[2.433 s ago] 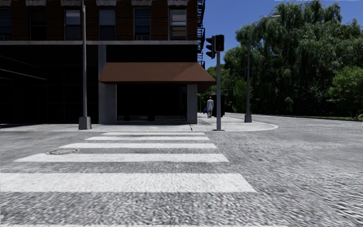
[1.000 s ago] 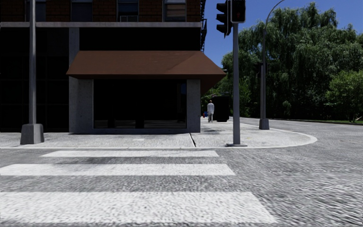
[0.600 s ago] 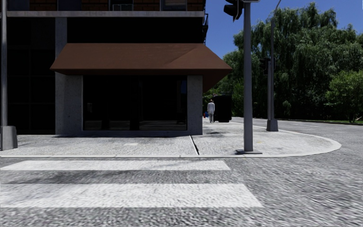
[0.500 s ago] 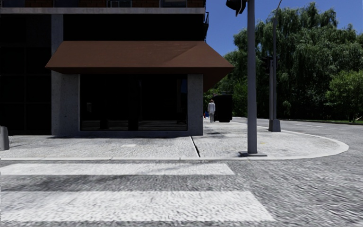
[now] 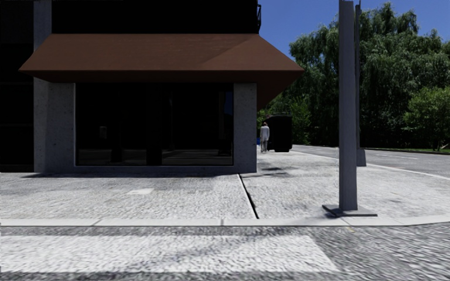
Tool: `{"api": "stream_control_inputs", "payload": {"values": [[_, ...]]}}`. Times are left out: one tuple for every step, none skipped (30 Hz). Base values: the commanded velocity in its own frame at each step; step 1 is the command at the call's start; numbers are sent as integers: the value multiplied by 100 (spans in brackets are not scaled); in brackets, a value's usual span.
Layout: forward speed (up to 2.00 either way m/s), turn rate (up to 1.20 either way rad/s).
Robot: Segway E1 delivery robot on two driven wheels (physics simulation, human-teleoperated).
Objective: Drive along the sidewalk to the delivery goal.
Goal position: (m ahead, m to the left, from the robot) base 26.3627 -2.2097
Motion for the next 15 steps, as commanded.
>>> {"api": "stream_control_inputs", "payload": {"values": [[200, 0], [200, 0], [200, 0], [200, 0], [200, 0], [200, 0], [200, 0], [200, 0], [200, 0], [200, -6], [200, -11], [200, -15], [200, -15], [200, -17], [200, -23]]}}
